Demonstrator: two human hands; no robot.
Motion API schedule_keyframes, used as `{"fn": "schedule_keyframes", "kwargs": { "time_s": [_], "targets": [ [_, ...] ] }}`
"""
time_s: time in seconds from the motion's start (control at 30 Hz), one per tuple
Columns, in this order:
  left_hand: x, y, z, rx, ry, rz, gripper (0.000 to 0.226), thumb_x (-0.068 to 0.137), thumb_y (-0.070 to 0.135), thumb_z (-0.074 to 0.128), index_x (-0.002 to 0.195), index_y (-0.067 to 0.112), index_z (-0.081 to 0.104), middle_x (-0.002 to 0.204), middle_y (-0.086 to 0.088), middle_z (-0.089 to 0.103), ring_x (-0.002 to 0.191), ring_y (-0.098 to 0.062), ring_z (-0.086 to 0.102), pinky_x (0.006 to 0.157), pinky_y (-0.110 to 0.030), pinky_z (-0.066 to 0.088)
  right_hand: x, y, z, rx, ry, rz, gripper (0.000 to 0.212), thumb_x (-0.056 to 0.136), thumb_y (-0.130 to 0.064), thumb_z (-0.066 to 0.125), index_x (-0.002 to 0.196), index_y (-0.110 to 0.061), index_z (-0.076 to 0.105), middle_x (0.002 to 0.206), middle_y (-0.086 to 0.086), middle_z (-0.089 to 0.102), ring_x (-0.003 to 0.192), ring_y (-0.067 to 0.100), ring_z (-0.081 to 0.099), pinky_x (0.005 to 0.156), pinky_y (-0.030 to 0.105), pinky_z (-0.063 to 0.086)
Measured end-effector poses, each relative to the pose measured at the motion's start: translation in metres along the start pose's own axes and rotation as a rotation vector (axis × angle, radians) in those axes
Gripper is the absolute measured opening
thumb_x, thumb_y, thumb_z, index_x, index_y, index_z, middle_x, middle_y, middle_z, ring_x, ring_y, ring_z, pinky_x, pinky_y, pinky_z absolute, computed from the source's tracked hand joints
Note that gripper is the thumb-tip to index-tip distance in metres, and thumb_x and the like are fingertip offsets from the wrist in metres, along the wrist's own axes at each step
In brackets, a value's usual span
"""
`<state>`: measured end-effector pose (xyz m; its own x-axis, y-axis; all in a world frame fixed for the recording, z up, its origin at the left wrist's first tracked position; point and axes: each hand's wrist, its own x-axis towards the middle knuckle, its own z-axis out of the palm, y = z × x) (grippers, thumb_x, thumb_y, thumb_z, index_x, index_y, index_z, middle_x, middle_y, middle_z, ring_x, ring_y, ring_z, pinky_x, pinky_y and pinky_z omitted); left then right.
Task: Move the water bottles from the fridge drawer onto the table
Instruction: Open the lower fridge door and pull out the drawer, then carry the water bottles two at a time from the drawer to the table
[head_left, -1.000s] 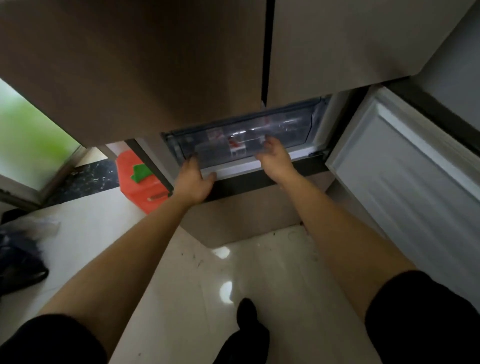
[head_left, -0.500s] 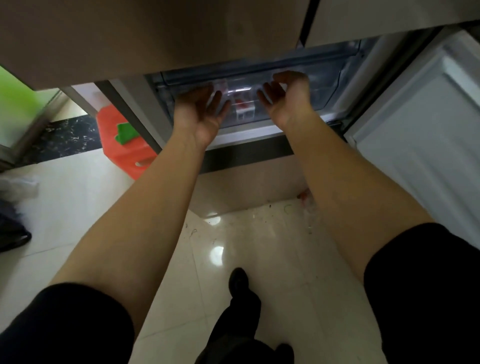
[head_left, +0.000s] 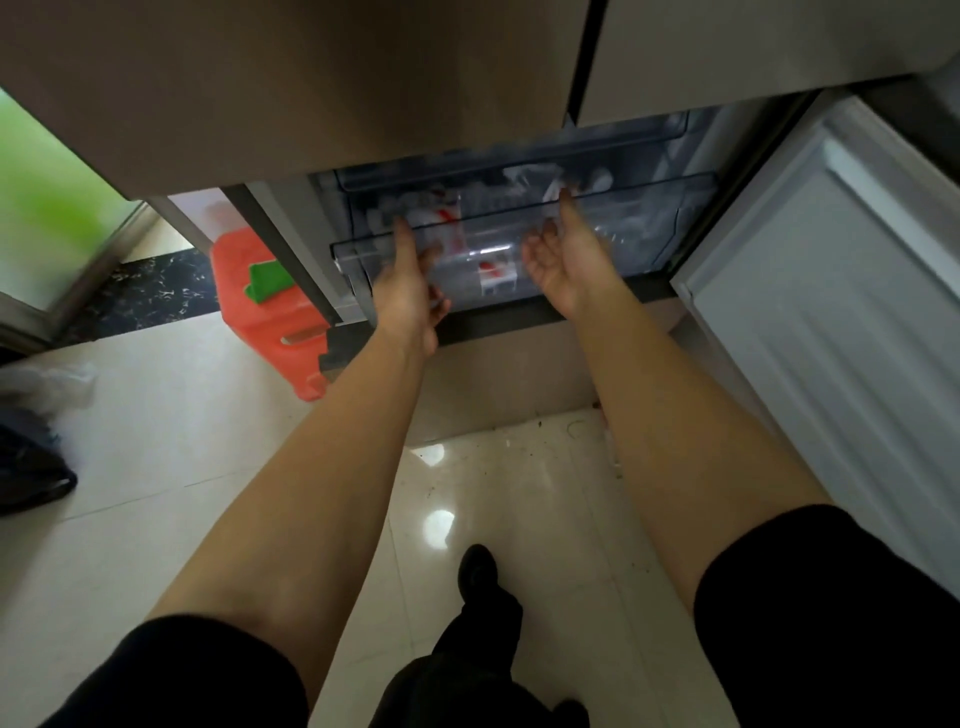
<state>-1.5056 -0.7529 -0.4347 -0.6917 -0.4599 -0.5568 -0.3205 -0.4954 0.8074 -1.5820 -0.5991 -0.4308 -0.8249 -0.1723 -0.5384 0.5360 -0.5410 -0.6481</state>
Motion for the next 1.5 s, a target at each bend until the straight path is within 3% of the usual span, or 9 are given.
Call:
{"fn": "schedule_keyframes", "kwargs": {
  "time_s": [0.27, 0.6, 0.77, 0.87, 0.93, 1.03, 1.17, 1.3, 1.5],
  "targets": [
    [-0.044, -0.033, -0.016, 0.057, 0.121, 0.008, 0.056, 0.09, 0.056, 0.061, 0.106, 0.002, 0.069, 0.085, 0.001, 0.069, 0.044, -0.009, 0.035, 0.049, -0.024, 0.034, -0.061, 0.006, -0.027, -0.107, 0.087, 0.06, 0.016, 0.099, -0.017, 0.061, 0.109, -0.005, 0.06, 0.094, 0.006, 0.058, 0.081, 0.013, 0.055, 0.075, 0.025, 0.055],
    [-0.112, -0.073, -0.044, 0.132, 0.136, -0.02, 0.054, 0.093, 0.054, 0.057, 0.11, 0.004, 0.063, 0.102, 0.012, 0.072, 0.045, -0.006, 0.036, 0.051, -0.025, 0.037, -0.124, 0.033, -0.071, -0.198, 0.102, 0.115, 0.034, 0.099, -0.019, 0.059, 0.13, -0.005, 0.053, 0.109, 0.009, 0.059, 0.091, 0.016, 0.057, 0.088, 0.031, 0.056],
    [-0.118, -0.066, -0.041, 0.141, 0.154, -0.008, 0.048, 0.094, 0.051, 0.057, 0.101, 0.005, 0.066, 0.103, 0.001, 0.074, 0.049, -0.008, 0.042, 0.052, -0.026, 0.039, -0.133, 0.026, -0.067, -0.264, 0.132, 0.121, 0.032, 0.099, -0.019, 0.06, 0.127, -0.006, 0.056, 0.113, 0.008, 0.061, 0.087, 0.013, 0.061, 0.068, 0.023, 0.057],
    [-0.119, -0.063, -0.047, 0.43, 0.213, 0.108, 0.052, 0.092, 0.061, 0.053, 0.071, 0.014, 0.062, 0.079, -0.004, 0.073, 0.061, -0.017, 0.057, 0.064, -0.033, 0.047, -0.134, 0.023, -0.068, -0.413, 0.203, 0.126, 0.04, 0.095, -0.028, 0.067, 0.129, -0.01, 0.056, 0.126, 0.007, 0.063, 0.099, 0.015, 0.064, 0.075, 0.027, 0.057],
    [-0.12, -0.059, -0.054, 0.763, 0.309, 0.282, 0.055, 0.092, 0.059, 0.053, 0.063, 0.013, 0.059, 0.067, -0.003, 0.067, 0.071, -0.025, 0.063, 0.068, -0.034, 0.046, -0.132, 0.023, -0.072, -0.553, 0.345, 0.072, 0.078, 0.084, -0.04, 0.079, 0.143, -0.009, 0.039, 0.143, 0.009, 0.05, 0.118, 0.024, 0.058, 0.093, 0.035, 0.053],
    [-0.123, -0.05, -0.052, 0.97, 0.335, 0.534, 0.038, 0.091, 0.048, 0.059, 0.071, 0.017, 0.05, 0.063, 0.005, 0.055, 0.07, -0.024, 0.059, 0.059, -0.032, 0.036, -0.131, 0.019, -0.077, -0.927, 0.597, -0.184, 0.109, 0.06, -0.056, 0.089, 0.138, -0.017, 0.025, 0.145, 0.013, 0.031, 0.129, 0.033, 0.041, 0.101, 0.041, 0.04],
    [-0.097, -0.032, -0.038, 1.117, 0.136, 0.783, 0.028, 0.086, 0.045, 0.065, 0.096, 0.02, 0.056, 0.091, -0.002, 0.061, 0.088, -0.024, 0.057, 0.071, -0.04, 0.051, -0.122, 0.013, -0.074, -1.337, 0.643, -0.639, 0.101, 0.063, -0.053, 0.086, 0.139, -0.015, 0.032, 0.15, 0.019, 0.03, 0.138, 0.038, 0.029, 0.113, 0.051, 0.027],
    [-0.057, -0.01, -0.024, 1.328, -0.039, 0.589, 0.06, 0.08, 0.042, 0.069, 0.13, 0.015, 0.05, 0.126, -0.017, 0.055, 0.117, -0.037, 0.051, 0.095, -0.046, 0.047, -0.106, -0.003, -0.066, -1.509, 0.512, -0.707, 0.084, 0.076, -0.038, 0.079, 0.142, -0.011, 0.035, 0.147, 0.02, 0.035, 0.137, 0.039, 0.031, 0.114, 0.049, 0.027],
    [-0.015, -0.002, -0.018, 1.535, -0.243, 0.218, 0.099, 0.072, 0.063, 0.074, 0.15, 0.021, 0.029, 0.156, -0.02, 0.025, 0.143, -0.042, 0.021, 0.116, -0.05, 0.029, -0.079, -0.026, -0.064, -1.668, 0.341, -0.412, 0.078, 0.083, -0.039, 0.076, 0.144, -0.01, 0.037, 0.145, 0.019, 0.037, 0.133, 0.036, 0.038, 0.105, 0.044, 0.039]
  ]
}}
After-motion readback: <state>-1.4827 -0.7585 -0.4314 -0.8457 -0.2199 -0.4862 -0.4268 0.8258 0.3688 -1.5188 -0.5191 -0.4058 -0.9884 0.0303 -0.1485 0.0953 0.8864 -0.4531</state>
